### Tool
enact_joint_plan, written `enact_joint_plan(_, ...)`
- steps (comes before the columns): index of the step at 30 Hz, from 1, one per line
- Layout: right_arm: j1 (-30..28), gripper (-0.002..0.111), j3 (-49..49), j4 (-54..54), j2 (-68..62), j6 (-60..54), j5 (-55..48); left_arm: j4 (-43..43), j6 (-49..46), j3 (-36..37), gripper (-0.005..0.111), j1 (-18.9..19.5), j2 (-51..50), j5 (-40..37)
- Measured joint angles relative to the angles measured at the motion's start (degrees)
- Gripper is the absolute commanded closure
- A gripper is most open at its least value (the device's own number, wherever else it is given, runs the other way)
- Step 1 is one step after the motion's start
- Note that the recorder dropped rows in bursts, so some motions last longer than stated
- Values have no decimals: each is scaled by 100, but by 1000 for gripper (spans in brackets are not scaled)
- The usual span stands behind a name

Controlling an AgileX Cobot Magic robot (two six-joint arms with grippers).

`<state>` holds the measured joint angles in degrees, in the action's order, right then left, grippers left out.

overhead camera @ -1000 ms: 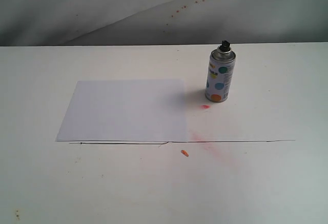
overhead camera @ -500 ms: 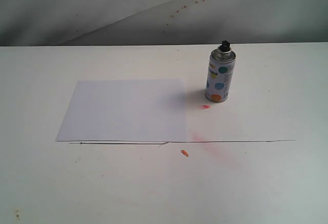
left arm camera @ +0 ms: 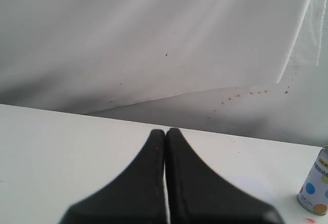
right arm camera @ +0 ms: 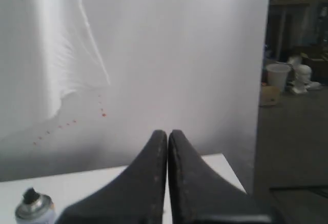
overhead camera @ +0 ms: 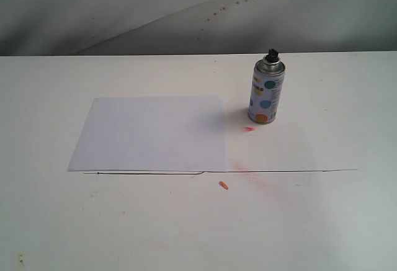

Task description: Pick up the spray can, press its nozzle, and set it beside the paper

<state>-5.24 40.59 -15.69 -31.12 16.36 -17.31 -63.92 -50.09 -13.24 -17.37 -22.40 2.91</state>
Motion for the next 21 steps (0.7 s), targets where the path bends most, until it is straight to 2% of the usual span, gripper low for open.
enact_joint_plan(4,-282,107,-930,0,615,0,-70,0,0,0,107,0,0,0)
enact_joint_plan(12,-127,107,-2231,129,1319,10,9,0,0,0,107,0,0,0)
enact_joint_plan(21,-114,107,-2703,229,1831,10,179,0,0,0,107,0,0,0)
